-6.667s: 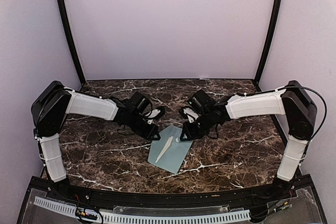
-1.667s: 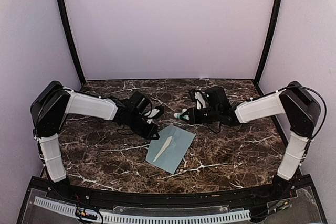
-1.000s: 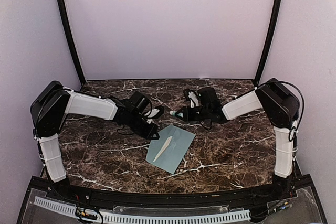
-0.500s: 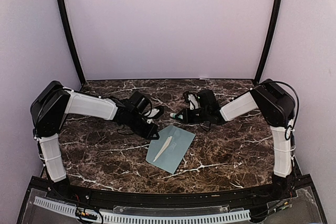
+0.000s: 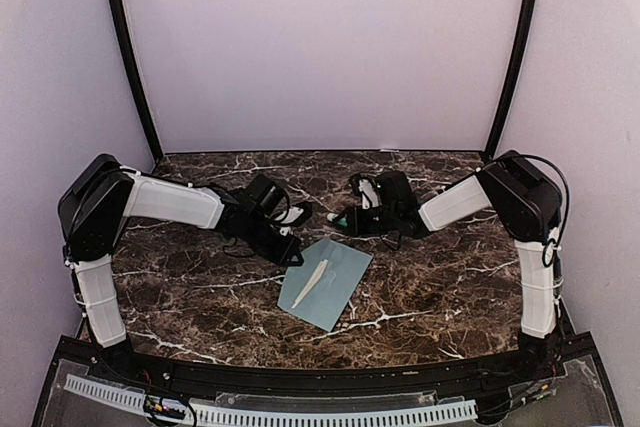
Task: Place the letter into the envelope and seal it
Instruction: Place the solid glue at the center of the board, then seal the envelope flap on the envelope.
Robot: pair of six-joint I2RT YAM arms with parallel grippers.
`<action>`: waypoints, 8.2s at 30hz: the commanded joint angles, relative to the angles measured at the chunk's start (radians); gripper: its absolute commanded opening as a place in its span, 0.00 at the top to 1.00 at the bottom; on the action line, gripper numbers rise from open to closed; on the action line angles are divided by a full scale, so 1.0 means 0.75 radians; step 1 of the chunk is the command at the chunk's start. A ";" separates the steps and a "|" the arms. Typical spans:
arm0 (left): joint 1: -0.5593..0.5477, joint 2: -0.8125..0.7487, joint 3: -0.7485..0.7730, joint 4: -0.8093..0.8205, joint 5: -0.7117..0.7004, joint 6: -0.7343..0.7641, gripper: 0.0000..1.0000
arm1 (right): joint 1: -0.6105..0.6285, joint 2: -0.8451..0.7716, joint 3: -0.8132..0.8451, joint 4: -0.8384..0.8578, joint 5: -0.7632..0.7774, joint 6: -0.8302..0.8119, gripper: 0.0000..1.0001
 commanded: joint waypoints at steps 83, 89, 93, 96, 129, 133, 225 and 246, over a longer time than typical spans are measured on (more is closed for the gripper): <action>0.069 -0.206 -0.118 0.114 0.339 -0.254 0.45 | 0.270 -0.493 -0.533 -0.147 -0.106 0.510 0.46; 0.049 -0.171 -0.113 0.156 0.378 -0.271 0.45 | 0.275 -0.479 -0.536 -0.138 -0.107 0.519 0.48; 0.038 -0.149 -0.100 0.182 0.396 -0.272 0.45 | 0.278 -0.470 -0.534 -0.132 -0.112 0.526 0.48; 0.034 -0.127 -0.091 0.193 0.409 -0.272 0.45 | 0.280 -0.463 -0.531 -0.133 -0.111 0.527 0.49; -0.006 0.038 -0.120 0.258 0.419 -0.304 0.51 | 0.286 -0.457 -0.538 -0.121 -0.103 0.545 0.59; -0.005 0.050 -0.130 0.235 0.396 -0.301 0.53 | 0.285 -0.465 -0.529 -0.134 -0.098 0.544 0.60; -0.093 -0.098 -0.366 0.171 0.267 -0.254 0.86 | 0.334 -0.129 -0.207 -0.180 -0.192 0.529 1.00; -0.093 -0.098 -0.358 0.171 0.269 -0.244 0.86 | 0.240 -0.075 -0.153 -0.245 -0.188 0.435 1.00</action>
